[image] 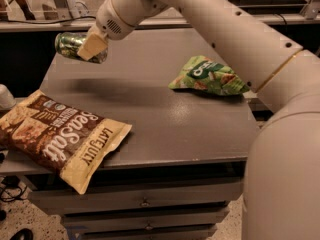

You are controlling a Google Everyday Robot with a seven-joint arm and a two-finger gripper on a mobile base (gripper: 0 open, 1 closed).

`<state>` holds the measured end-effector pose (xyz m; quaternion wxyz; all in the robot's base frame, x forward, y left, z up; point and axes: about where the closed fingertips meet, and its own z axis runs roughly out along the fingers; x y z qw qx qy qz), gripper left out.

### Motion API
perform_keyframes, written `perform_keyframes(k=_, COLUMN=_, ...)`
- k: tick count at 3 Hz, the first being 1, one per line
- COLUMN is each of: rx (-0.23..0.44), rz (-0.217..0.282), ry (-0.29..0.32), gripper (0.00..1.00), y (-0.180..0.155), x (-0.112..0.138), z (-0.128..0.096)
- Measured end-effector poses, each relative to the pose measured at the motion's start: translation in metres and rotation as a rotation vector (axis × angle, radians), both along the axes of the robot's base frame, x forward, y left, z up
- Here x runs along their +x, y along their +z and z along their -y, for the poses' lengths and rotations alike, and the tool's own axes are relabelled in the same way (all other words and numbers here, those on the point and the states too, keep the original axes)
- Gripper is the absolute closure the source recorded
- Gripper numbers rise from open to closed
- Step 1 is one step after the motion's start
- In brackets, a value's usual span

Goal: Pick green can

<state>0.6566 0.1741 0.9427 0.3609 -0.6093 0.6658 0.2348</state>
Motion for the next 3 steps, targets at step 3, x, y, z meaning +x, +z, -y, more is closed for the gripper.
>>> perform_keyframes(k=3, rx=0.118, rz=-0.118, ry=0.172, gripper=1.00, y=0.017, x=-0.047, z=0.043)
